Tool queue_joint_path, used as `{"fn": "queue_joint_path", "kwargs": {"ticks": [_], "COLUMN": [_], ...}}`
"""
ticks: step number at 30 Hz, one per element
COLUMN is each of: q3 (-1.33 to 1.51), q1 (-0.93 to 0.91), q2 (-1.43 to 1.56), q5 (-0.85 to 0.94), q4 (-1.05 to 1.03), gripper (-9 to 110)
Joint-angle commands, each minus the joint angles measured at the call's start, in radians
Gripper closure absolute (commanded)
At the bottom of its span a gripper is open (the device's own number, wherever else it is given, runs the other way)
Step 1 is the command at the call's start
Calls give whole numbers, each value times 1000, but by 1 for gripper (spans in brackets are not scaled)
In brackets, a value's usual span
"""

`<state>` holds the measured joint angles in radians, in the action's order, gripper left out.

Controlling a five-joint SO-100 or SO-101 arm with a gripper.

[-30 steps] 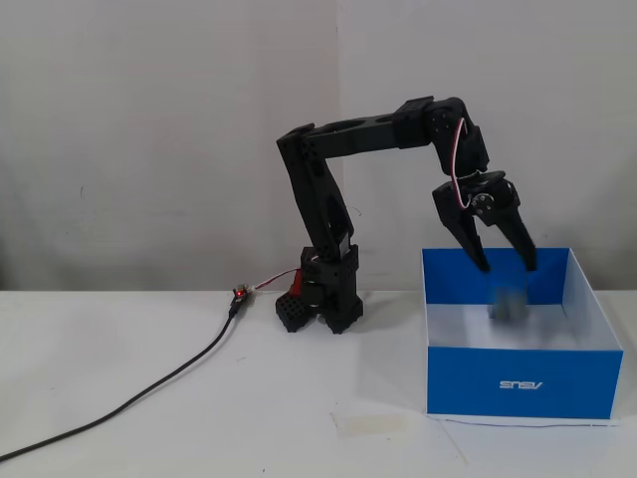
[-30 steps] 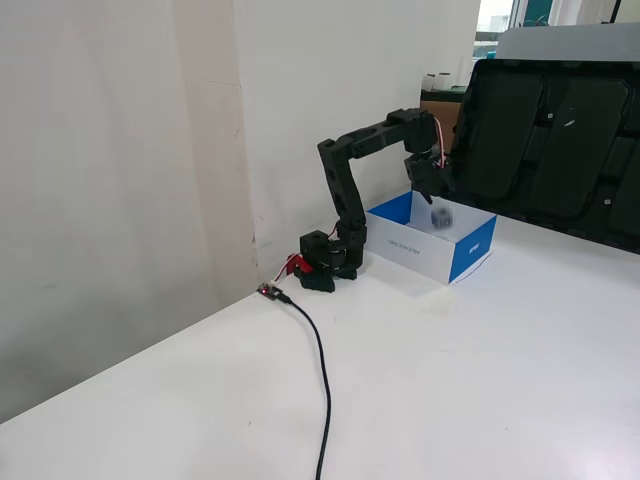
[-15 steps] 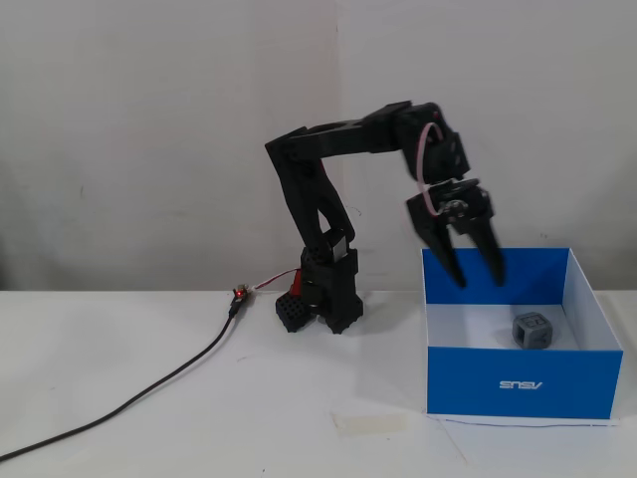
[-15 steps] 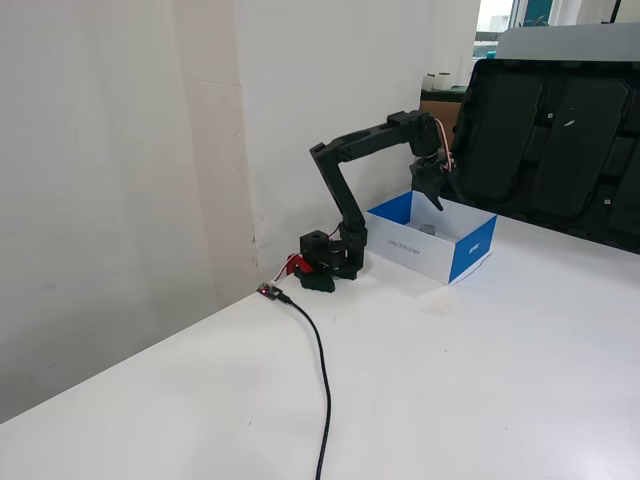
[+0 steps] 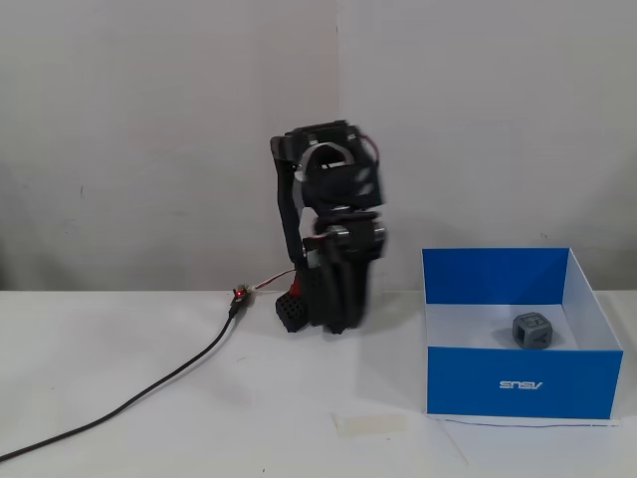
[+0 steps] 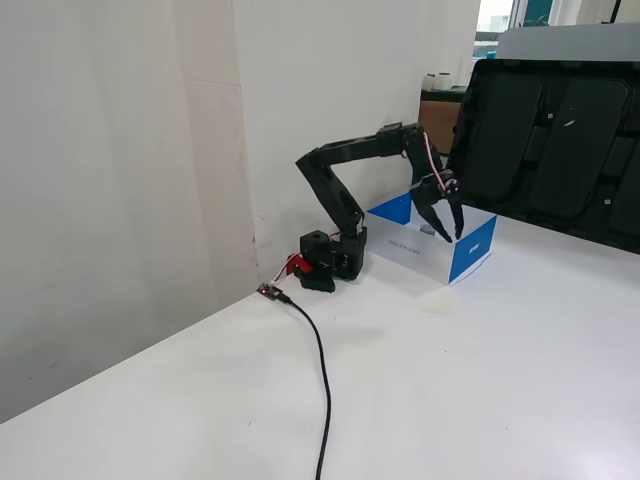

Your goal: Pick the gray block and keep it in the box.

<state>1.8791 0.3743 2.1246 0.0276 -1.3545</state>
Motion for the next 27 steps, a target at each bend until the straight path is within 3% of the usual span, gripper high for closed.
{"fn": "queue_joint_path", "kwargs": {"ticks": [1, 16, 27], "q3": [112, 801, 1085], "q1": [-146, -325, -293], "q2": [172, 614, 1112], "q5": [6, -12, -84], "q4": [120, 445, 318], "gripper": [101, 101, 101]}}
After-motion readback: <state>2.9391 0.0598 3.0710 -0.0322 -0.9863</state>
